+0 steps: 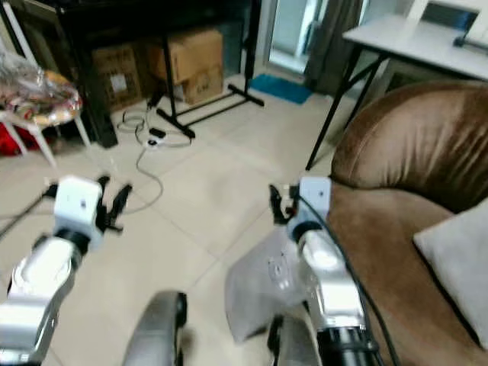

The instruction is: Move the pillow to the sofa from floor

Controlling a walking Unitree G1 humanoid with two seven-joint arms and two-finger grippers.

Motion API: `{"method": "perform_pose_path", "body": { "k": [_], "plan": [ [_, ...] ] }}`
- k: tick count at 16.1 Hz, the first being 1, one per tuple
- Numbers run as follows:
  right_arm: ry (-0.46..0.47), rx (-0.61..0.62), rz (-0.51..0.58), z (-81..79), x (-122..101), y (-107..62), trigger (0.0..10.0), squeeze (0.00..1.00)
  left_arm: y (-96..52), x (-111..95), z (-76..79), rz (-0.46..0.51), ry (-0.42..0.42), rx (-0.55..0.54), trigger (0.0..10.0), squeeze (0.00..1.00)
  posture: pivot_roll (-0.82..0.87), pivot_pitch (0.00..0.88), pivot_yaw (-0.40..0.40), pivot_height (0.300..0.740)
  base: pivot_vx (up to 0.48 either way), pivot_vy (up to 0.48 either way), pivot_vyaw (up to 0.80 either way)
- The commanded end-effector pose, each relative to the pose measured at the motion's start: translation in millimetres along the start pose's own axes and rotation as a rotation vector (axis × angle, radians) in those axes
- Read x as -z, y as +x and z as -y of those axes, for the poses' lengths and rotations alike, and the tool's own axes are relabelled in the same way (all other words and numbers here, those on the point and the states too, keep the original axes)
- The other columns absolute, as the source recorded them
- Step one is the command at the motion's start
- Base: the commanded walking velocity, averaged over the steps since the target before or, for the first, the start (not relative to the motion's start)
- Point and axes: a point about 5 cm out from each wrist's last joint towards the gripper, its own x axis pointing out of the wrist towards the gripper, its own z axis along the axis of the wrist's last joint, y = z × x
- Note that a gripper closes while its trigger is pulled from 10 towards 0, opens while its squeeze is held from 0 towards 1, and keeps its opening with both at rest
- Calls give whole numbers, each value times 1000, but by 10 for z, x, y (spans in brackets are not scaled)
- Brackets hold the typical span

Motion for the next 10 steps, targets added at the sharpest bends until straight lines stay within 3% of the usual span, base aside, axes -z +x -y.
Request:
{"method": "perform_pose_path", "body": {
  "k": [1, 6, 9, 10],
  "plan": [
    [-14, 9, 10, 25, -32, 3, 10000, 0, -23, 26, 31, -9, -8, 13, 10000, 0, 101, 0, -31, 615, 0, 0, 0],
    [-19, 0, 3, 12, -6, 13, 10000, 0, -36, 35, 42, -9, -6, 18, 10000, 0, 112, 0, -43, 615, 200, 0, 0],
    [-5, -10, -8, -14, 21, 26, 10000, 0, -49, 37, 29, -8, -1, 17, 10000, 0, 118, 0, -44, 615, 251, 0, -748],
    [-9, -9, -7, -14, 21, 27, 10000, 0, -48, 37, 29, -8, 1, 18, 10000, 0, 118, 0, -44, 615, 251, 0, 0]
  ]
}}
